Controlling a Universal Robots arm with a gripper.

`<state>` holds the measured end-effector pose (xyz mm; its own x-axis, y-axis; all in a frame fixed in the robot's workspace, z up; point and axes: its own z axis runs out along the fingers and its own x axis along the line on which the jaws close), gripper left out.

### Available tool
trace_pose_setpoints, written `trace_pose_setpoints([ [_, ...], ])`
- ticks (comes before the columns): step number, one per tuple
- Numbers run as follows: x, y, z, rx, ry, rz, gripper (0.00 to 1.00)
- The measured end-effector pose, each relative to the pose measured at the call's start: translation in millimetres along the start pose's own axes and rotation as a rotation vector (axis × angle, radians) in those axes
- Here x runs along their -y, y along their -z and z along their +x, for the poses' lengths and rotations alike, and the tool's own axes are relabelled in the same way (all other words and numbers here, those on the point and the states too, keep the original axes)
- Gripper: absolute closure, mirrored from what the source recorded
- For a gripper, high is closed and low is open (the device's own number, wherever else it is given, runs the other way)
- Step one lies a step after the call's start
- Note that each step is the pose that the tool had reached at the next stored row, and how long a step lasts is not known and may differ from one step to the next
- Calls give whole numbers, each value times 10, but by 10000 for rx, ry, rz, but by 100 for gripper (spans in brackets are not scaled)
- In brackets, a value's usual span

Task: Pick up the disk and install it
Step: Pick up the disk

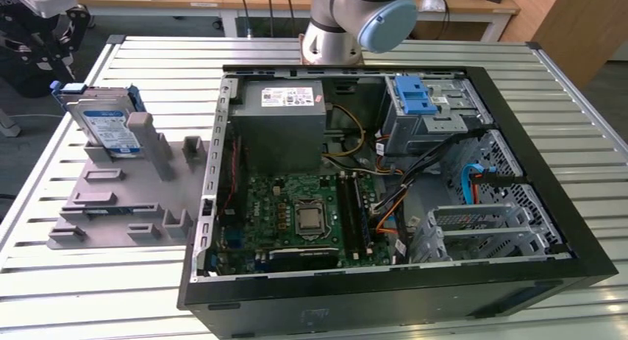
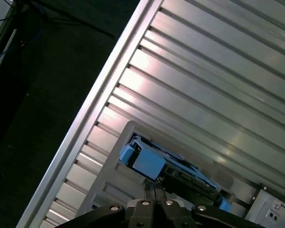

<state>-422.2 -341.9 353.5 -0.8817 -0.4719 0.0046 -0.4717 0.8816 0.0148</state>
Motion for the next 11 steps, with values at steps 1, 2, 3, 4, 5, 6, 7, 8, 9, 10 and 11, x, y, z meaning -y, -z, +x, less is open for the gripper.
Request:
trace_pose_setpoints([
  [1, 0, 0, 0, -1, 69, 0, 89],
  [2, 0, 0, 0, -2, 138, 1, 89],
  [3, 0, 0, 0, -3, 207, 1, 89],
  [4, 0, 0, 0, -4, 277, 2, 89],
  [5, 0, 0, 0, -5, 346, 1, 89],
  [6, 0, 0, 0, -6, 415, 2, 89],
  [7, 0, 0, 0, -7, 489, 2, 89],
  [8, 0, 0, 0, -8, 554, 3, 89],
  [9, 0, 0, 0, -10, 624, 2, 89],
  [10, 0, 0, 0, -10, 692, 3, 89],
  [11, 0, 0, 0, -12, 763, 3, 89],
])
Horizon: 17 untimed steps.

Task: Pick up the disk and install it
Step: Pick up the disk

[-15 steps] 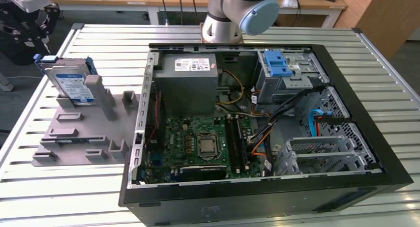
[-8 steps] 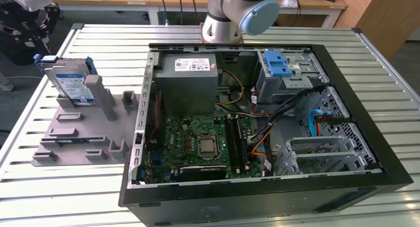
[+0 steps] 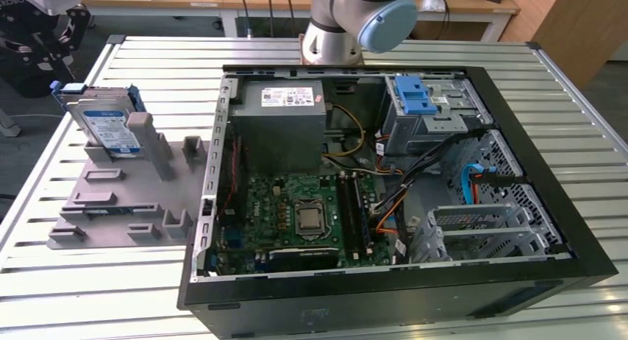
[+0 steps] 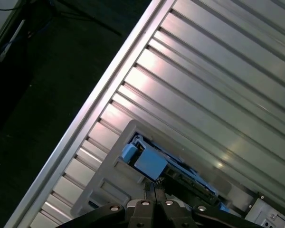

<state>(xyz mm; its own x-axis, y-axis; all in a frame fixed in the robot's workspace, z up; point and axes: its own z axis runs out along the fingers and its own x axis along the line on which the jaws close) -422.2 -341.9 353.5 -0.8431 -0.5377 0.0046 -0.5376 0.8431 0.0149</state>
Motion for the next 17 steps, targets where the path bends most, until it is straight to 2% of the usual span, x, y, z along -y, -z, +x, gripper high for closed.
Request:
trace_pose_setpoints([
  [17, 0, 0, 0, -15, 1041, 5, 89],
])
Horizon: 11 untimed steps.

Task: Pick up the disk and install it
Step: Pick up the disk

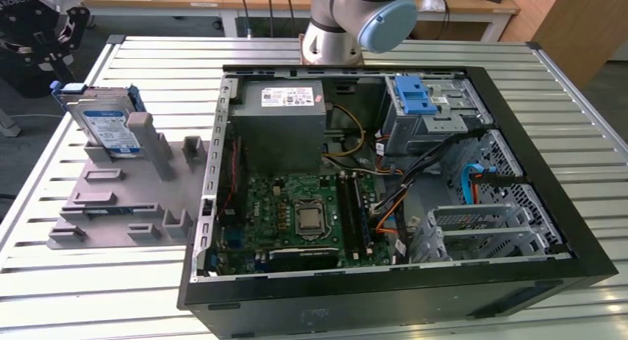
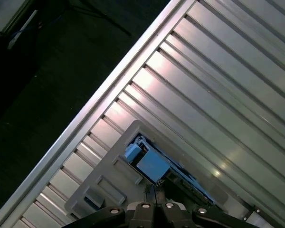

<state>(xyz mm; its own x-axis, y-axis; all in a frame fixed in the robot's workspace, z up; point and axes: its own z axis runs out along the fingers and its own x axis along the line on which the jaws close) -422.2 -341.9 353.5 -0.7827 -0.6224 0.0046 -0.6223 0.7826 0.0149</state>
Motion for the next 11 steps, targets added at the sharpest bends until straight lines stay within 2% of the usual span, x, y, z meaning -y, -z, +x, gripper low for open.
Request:
trace_pose_setpoints([
  [4, 0, 0, 0, -4, 273, 2, 89],
  [11, 0, -2, 0, -16, 1237, 8, 89],
])
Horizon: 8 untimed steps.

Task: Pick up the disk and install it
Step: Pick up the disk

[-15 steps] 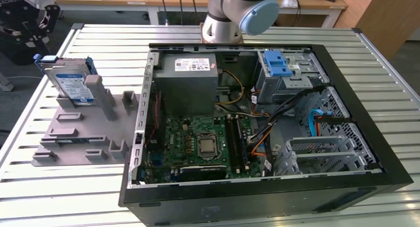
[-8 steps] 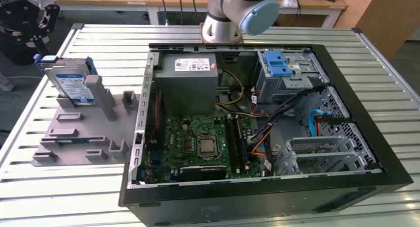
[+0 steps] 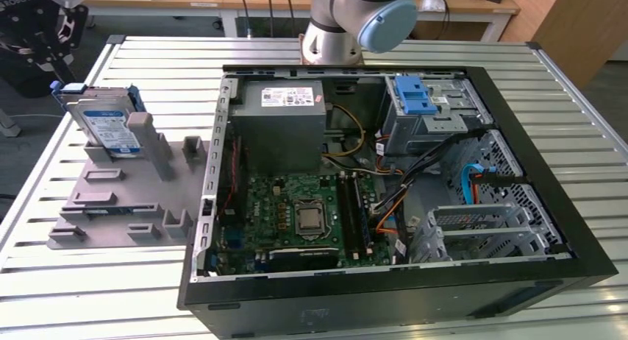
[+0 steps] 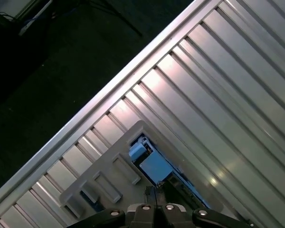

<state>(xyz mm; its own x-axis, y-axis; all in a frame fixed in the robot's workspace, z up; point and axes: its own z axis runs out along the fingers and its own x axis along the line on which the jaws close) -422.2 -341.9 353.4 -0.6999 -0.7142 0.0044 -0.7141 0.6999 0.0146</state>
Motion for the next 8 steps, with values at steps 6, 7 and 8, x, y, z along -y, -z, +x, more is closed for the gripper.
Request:
trace_pose_setpoints([
  [6, 0, 0, 0, -12, 738, 3, 89],
  [7, 0, 0, 0, -13, 848, 3, 89],
  [8, 0, 0, 0, -15, 968, 4, 89],
])
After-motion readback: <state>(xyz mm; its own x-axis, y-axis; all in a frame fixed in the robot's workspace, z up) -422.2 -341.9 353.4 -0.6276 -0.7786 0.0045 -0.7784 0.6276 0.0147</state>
